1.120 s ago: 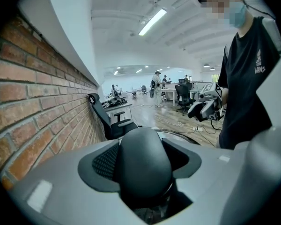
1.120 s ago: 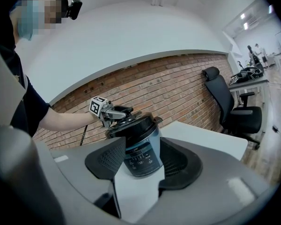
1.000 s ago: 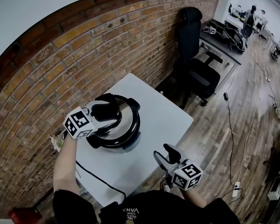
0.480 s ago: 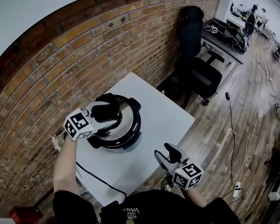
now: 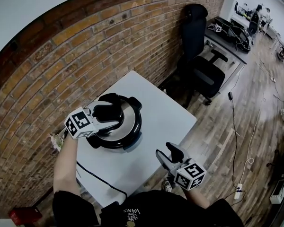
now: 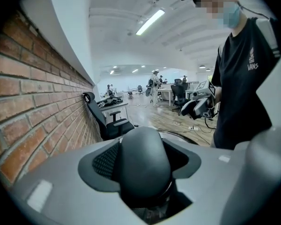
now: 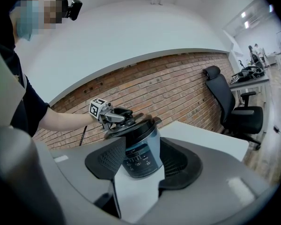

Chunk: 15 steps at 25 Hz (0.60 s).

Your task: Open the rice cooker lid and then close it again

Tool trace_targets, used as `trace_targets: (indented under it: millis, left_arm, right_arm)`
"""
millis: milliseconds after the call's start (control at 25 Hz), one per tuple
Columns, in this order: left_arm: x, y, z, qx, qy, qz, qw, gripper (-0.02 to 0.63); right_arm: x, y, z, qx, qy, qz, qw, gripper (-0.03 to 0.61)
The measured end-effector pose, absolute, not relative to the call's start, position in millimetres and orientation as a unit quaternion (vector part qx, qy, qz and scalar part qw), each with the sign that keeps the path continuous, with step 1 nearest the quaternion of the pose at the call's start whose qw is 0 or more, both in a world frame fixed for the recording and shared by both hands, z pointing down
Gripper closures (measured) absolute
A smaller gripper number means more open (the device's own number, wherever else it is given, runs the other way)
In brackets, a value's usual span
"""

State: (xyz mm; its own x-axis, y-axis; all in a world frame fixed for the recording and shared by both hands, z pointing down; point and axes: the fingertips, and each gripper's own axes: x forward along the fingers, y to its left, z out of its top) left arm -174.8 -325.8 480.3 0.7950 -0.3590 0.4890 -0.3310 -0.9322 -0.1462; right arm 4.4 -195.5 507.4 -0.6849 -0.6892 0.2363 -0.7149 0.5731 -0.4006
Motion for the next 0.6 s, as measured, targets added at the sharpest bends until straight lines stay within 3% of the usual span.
trace_targets:
  millis: [600]
  left_arm:
    - [-180.4, -333.1, 482.4, -0.919, 0.292, -0.264, -0.010, 0.336]
  right_arm:
    - [0.3, -186.7, 504.6, 0.379, -0.894, 0.236, 0.020, 0.359]
